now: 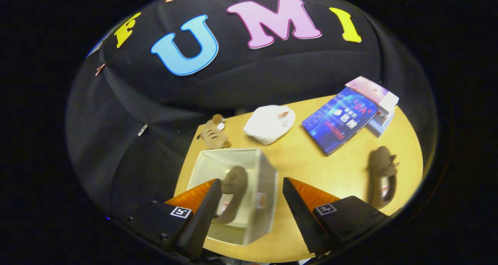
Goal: Open the storage box then place both shoes into the box .Put the left shoe in first, then the right shoe, with the right side of both shoes facing outward in a uniform manner.
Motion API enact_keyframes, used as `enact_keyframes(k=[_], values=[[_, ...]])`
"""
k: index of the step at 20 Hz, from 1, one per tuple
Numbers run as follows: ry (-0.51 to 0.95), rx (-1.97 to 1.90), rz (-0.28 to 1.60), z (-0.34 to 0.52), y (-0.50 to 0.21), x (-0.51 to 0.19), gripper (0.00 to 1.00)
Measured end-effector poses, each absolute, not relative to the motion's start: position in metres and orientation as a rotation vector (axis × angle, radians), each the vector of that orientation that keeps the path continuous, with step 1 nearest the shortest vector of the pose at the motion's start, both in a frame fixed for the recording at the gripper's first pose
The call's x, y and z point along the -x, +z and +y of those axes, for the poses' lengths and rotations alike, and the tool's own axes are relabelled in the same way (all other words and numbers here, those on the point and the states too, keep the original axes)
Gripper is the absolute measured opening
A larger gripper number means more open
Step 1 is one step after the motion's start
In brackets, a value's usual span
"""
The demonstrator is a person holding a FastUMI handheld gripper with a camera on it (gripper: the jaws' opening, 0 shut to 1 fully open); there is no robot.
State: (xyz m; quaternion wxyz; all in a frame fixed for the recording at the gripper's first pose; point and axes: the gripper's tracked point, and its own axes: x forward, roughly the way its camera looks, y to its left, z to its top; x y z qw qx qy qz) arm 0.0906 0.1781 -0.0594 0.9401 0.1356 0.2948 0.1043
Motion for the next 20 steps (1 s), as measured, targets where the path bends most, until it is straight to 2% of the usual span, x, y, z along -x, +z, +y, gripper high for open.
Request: enact_keyframes(k=[5, 10, 15, 20], values=[[0.063, -0.258, 0.604, 0.03, -0.075, -0.083, 0.98], [-0.051, -0.269, 0.675, -0.09, -0.122, -0.063, 0.98], [-0.08, -0.244, 0.751, -0.148, -0.176, -0.055, 0.99], [-0.046, -0.163, 0.812, -0.162, -0.227, -0.062, 0.99]])
